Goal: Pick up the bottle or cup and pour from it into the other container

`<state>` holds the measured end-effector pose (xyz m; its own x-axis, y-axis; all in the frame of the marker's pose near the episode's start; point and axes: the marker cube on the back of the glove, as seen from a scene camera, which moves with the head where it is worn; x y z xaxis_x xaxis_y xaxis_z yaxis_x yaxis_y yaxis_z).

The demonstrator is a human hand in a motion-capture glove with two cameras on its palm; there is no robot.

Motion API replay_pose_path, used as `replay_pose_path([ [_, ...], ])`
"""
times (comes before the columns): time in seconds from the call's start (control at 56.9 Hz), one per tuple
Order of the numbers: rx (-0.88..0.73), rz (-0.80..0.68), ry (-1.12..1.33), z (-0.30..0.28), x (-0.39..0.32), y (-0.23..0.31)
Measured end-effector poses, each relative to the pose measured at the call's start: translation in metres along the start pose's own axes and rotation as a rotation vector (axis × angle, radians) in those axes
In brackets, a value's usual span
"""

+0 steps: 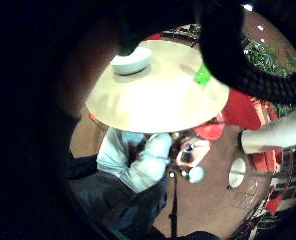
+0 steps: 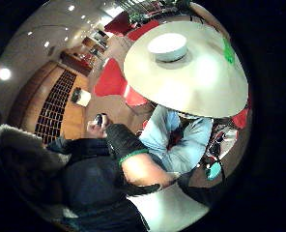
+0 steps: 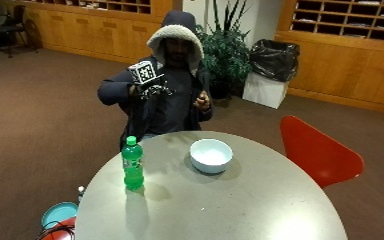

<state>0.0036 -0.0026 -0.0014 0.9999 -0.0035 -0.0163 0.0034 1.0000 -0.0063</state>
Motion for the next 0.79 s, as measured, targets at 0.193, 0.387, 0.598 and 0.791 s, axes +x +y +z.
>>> replay_pose_path([
  [0.193,-0.017,0.013,0.017,-0.006,0.016,-0.003],
  [0.387,0.002,0.069,0.011,-0.013,0.056,-0.003],
  [0.598,-0.020,0.192,-0.072,-0.010,0.127,-0.016],
  [0.791,0.093,0.284,-0.119,0.002,0.193,-0.033],
])
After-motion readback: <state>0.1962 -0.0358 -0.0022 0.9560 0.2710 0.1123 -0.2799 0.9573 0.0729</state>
